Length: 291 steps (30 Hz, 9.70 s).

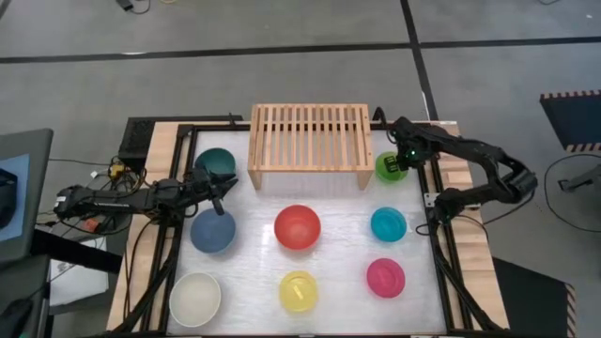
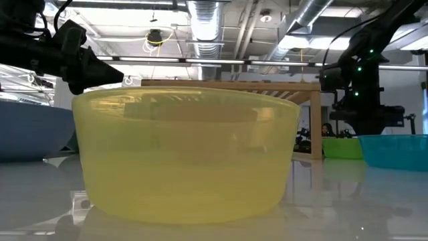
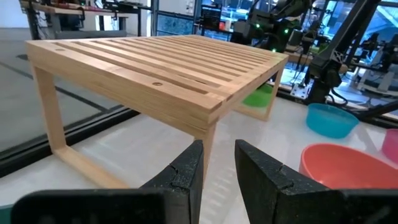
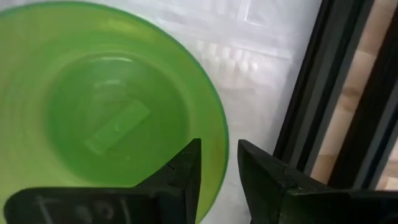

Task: Place and stack bowls onto a shelf
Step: Put the light green bowl on the shelf, then stack the yellow bowl on top of the light green bowl on the shelf, then stack the pink bowl on top of the yellow bowl on the shelf

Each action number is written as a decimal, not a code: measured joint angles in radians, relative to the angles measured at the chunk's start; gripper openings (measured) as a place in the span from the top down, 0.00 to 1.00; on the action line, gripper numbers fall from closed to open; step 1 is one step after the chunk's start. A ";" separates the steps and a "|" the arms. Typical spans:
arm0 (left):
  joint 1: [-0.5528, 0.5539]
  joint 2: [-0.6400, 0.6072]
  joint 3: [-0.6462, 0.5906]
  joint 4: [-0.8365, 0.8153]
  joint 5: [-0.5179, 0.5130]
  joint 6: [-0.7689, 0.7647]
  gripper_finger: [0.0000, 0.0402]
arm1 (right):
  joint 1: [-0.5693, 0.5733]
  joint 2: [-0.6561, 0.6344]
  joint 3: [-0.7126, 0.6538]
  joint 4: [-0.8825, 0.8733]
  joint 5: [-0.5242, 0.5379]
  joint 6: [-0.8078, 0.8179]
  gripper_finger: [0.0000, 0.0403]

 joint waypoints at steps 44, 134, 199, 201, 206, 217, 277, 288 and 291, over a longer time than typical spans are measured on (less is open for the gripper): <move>0.000 0.000 -0.006 -0.031 0.015 -0.051 0.81 | 0.167 -0.334 0.352 0.180 -0.180 0.065 0.93; -0.382 1.430 1.110 -0.308 0.465 0.167 0.72 | 1.644 -0.113 0.294 -0.204 0.095 0.892 0.56; -0.011 1.482 1.584 -0.375 0.300 0.146 1.00 | 1.651 -0.078 0.296 -0.129 0.258 0.784 0.56; 0.068 1.475 1.585 -0.318 0.267 0.129 1.00 | 1.643 -0.078 0.296 -0.113 0.275 0.769 0.56; 0.242 1.486 1.583 -0.207 0.310 0.054 1.00 | 1.613 -0.077 0.296 -0.104 0.278 0.761 0.56; 0.388 1.509 1.582 -0.164 0.394 -0.069 1.00 | 1.539 -0.077 0.296 -0.109 0.275 0.721 0.56; 0.382 1.649 1.790 -0.546 0.423 0.075 0.55 | 1.451 -0.082 0.373 -0.208 0.343 0.694 0.56; 0.185 1.612 1.788 -0.734 0.450 0.238 0.55 | 1.439 -0.066 0.331 -0.344 0.172 0.786 0.58; 0.079 1.611 1.731 -0.690 0.450 0.262 0.55 | 1.487 -0.064 0.289 -0.309 0.084 0.849 0.58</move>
